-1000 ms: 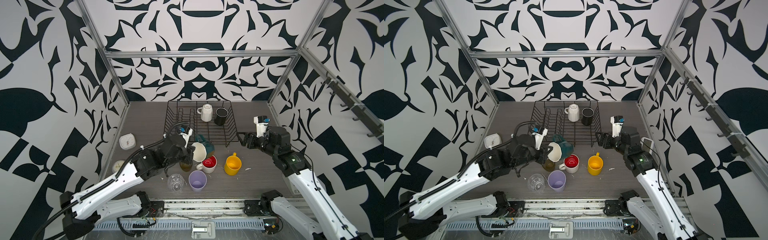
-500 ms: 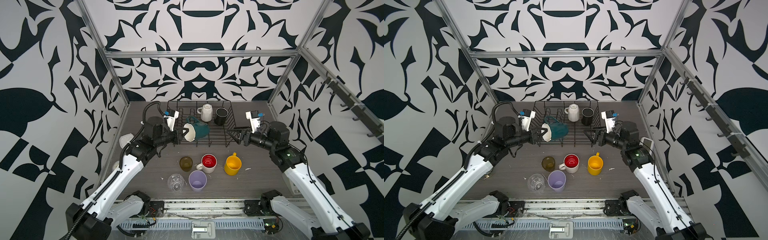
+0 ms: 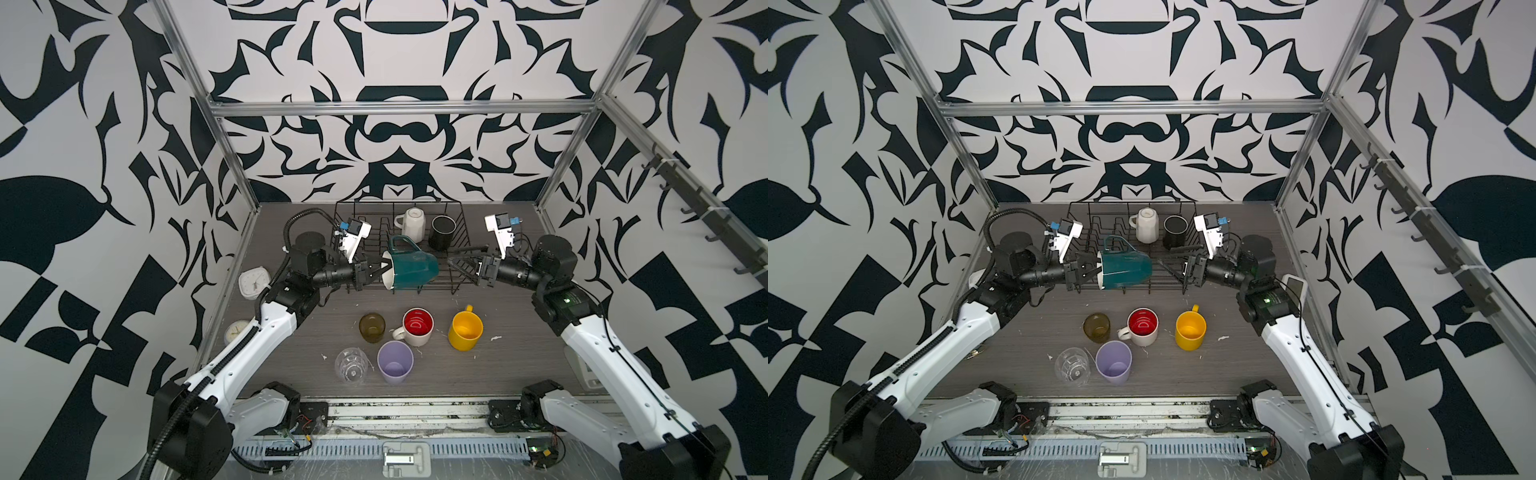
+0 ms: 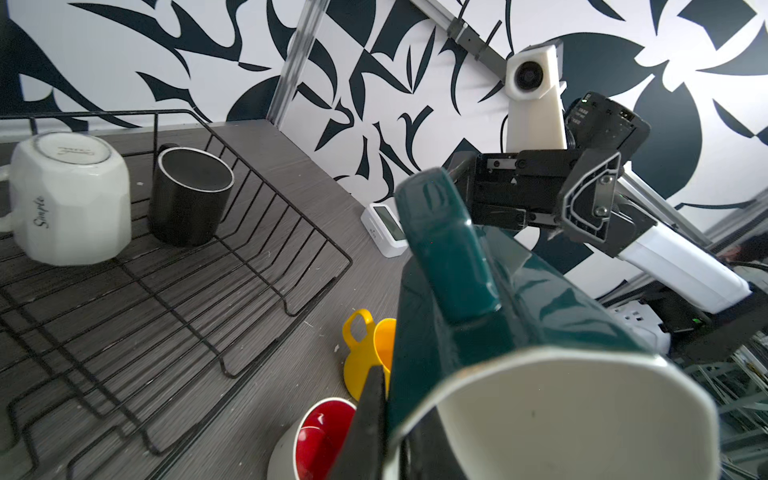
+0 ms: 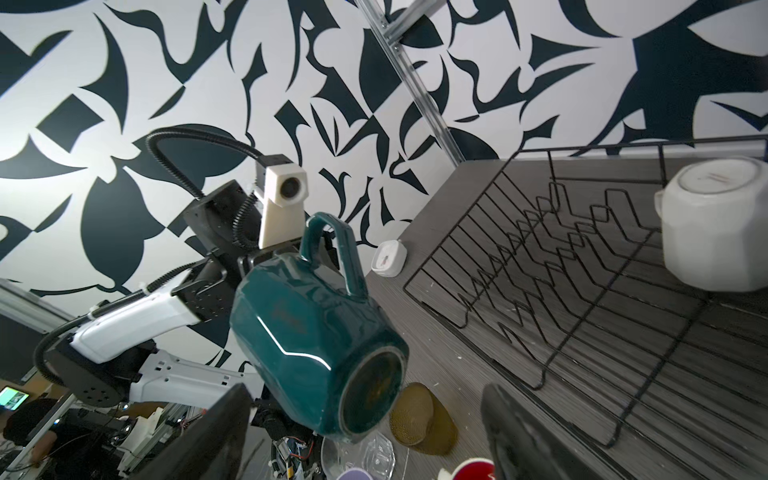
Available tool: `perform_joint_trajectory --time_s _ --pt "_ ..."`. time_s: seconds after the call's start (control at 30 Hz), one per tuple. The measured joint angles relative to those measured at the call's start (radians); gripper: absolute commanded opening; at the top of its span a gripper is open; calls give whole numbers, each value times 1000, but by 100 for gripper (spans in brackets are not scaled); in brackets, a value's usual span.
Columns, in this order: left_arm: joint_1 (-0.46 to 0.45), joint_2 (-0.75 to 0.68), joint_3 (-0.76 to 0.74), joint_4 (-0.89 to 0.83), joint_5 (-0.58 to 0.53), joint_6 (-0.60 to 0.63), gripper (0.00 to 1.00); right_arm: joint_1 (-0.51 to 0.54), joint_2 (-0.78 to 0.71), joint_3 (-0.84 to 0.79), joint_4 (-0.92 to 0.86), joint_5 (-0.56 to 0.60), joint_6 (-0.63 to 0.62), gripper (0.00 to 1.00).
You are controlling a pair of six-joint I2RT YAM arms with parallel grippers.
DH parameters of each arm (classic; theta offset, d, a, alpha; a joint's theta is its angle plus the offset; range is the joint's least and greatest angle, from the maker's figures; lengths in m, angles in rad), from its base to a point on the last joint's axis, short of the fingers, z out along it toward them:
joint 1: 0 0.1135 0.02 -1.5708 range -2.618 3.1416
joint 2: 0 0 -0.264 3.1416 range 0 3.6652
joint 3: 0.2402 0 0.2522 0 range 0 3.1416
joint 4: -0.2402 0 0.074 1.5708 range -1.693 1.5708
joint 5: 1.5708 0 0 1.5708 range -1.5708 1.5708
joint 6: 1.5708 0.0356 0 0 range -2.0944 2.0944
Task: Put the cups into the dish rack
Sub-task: 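Close the right gripper on the green mug held by the left gripper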
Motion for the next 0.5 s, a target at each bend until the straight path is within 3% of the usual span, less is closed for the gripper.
perform_joint_trajectory --time_s 0.5 --pt "7 42 10 97 101 -48 0 36 70 0 128 -44 56 93"
